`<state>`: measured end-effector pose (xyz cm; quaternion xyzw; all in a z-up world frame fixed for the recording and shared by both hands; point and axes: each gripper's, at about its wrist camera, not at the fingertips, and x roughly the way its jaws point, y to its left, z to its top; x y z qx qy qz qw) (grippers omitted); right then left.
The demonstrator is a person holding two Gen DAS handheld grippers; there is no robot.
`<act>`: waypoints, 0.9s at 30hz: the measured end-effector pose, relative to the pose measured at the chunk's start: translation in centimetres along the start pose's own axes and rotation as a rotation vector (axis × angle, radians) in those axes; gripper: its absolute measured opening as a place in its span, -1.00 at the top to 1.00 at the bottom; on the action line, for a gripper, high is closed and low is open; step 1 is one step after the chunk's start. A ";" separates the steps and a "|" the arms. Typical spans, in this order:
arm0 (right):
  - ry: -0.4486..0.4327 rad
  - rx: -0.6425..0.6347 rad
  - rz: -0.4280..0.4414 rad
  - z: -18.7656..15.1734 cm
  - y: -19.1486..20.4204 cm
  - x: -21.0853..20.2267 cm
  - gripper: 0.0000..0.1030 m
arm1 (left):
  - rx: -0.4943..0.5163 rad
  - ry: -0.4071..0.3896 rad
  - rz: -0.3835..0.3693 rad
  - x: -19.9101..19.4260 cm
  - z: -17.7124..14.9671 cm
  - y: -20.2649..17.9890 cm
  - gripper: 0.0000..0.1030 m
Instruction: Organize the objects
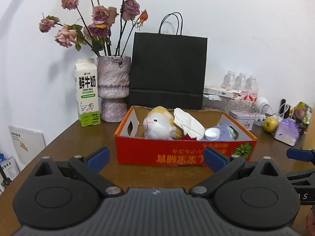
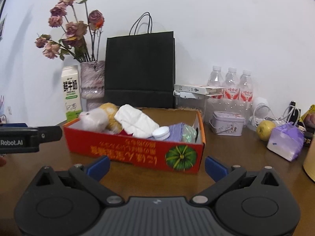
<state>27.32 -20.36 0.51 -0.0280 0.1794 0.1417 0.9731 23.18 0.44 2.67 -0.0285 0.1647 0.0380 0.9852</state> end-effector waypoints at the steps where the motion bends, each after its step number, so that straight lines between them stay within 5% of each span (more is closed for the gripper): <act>1: 0.003 -0.004 0.001 -0.2 0.2 -0.7 -1.00 | 0.003 0.003 -0.004 -0.9 -0.2 0.0 -1.00; 16: 0.076 0.025 0.007 -3.0 1.8 -10.7 -1.00 | -0.008 0.111 -0.021 -10.6 -4.1 0.9 -1.00; 27: 0.102 0.027 0.033 -4.5 2.7 -14.3 -1.00 | -0.027 0.145 0.006 -13.7 -5.1 1.7 -1.00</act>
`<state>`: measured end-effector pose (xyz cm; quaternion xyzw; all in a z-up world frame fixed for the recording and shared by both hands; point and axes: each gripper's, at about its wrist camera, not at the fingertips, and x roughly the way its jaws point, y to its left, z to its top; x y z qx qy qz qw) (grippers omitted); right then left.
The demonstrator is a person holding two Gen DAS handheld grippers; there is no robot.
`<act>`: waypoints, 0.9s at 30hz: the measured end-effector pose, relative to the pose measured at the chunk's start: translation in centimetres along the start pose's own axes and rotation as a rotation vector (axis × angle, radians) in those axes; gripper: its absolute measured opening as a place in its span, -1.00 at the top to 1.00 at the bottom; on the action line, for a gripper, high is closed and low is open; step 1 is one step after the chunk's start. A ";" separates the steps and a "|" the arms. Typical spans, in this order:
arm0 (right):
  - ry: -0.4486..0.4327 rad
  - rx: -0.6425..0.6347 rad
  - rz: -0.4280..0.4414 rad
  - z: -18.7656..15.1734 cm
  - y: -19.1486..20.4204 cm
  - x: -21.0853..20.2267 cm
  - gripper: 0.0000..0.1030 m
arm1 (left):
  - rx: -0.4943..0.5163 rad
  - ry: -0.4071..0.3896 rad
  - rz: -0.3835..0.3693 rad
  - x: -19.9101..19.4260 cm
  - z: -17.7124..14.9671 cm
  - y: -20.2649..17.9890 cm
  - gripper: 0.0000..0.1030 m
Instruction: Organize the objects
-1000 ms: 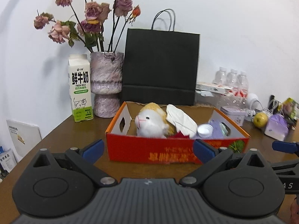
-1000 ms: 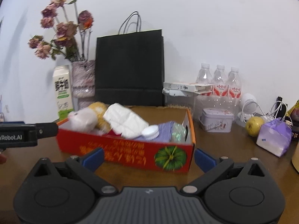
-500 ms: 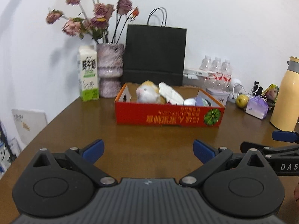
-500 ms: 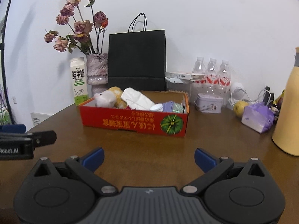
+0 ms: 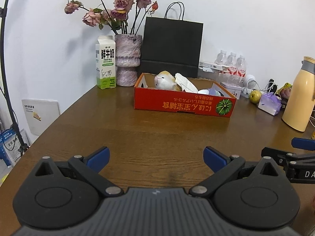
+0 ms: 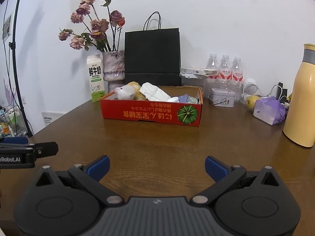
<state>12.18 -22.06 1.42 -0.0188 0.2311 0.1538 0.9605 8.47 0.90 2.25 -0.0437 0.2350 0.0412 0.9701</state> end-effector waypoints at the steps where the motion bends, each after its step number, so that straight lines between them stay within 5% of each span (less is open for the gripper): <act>1: 0.001 0.001 -0.001 -0.1 0.0 -0.2 -1.00 | 0.000 0.000 0.000 -0.2 -0.1 0.0 -1.00; 27: -0.002 0.017 0.003 -0.6 -0.2 -1.1 -1.00 | 0.021 -0.006 0.000 -1.3 -0.5 -0.7 -1.00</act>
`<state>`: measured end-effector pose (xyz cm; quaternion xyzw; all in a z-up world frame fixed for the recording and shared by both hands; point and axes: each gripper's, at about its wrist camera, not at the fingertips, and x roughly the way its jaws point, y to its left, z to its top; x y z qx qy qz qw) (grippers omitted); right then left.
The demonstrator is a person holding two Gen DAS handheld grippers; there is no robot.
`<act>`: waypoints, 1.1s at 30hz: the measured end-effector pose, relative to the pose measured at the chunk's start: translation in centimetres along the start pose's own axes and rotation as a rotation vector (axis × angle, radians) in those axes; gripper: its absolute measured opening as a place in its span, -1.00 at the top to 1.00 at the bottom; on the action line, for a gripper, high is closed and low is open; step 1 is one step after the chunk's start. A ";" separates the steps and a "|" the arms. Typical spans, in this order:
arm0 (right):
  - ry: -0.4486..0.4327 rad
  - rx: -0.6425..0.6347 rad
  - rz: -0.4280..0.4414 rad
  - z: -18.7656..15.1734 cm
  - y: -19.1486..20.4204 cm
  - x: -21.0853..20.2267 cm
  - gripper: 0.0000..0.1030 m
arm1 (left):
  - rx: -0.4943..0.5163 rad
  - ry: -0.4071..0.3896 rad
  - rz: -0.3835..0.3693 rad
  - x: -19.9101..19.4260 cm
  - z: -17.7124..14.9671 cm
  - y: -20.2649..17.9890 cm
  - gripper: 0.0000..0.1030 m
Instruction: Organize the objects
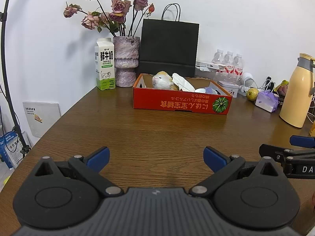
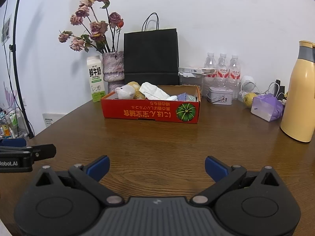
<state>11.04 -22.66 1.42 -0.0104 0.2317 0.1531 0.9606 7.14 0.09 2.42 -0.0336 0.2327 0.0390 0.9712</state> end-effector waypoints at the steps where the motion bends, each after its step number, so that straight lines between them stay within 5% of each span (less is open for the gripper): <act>1: 0.000 0.000 0.000 0.0 0.0 0.0 -1.00 | 0.000 0.000 0.001 0.0 0.0 0.0 -1.00; 33: 0.001 0.001 0.001 0.0 -0.1 -0.2 -1.00 | 0.005 0.012 -0.013 0.0 -0.3 -0.3 -1.00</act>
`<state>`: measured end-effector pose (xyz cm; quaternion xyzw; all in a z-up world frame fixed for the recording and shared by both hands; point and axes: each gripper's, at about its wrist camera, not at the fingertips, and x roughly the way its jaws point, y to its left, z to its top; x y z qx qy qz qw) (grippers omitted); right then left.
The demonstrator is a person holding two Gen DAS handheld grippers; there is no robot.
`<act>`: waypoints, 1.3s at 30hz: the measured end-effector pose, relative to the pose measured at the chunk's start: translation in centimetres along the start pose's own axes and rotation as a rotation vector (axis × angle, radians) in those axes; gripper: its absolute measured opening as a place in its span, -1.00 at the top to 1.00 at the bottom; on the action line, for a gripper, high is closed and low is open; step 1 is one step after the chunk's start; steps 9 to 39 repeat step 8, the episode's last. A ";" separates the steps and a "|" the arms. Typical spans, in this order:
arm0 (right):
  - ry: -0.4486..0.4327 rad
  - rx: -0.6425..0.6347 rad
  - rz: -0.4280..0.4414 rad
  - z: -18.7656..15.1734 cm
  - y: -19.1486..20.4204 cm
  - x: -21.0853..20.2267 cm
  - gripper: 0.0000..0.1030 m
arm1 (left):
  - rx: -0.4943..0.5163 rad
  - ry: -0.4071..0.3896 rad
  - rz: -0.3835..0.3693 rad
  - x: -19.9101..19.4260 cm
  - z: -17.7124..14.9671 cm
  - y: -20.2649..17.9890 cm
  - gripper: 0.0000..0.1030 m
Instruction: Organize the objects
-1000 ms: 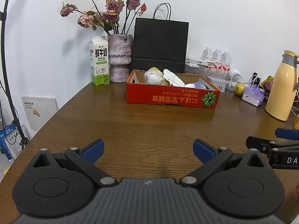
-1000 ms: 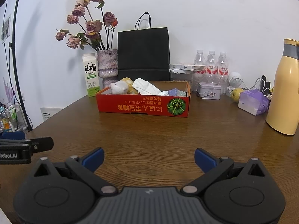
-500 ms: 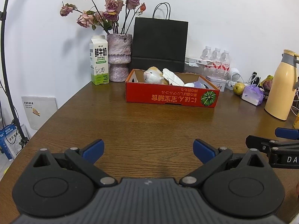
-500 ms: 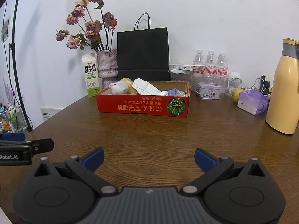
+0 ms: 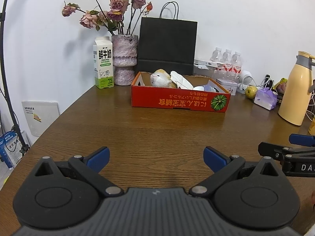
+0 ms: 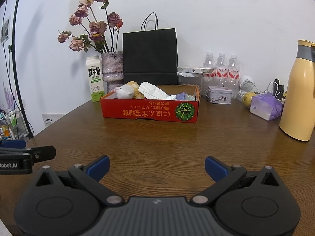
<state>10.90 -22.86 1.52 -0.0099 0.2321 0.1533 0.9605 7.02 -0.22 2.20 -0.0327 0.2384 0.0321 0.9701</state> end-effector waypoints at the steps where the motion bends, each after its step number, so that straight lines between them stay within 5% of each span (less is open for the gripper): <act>1: 0.001 0.000 0.000 0.0 0.0 0.0 -1.00 | 0.000 0.002 -0.005 0.1 0.0 0.0 -1.00; 39: 0.001 -0.001 -0.003 -0.1 0.0 -0.1 -1.00 | 0.000 0.004 -0.005 0.2 -0.1 0.0 -1.00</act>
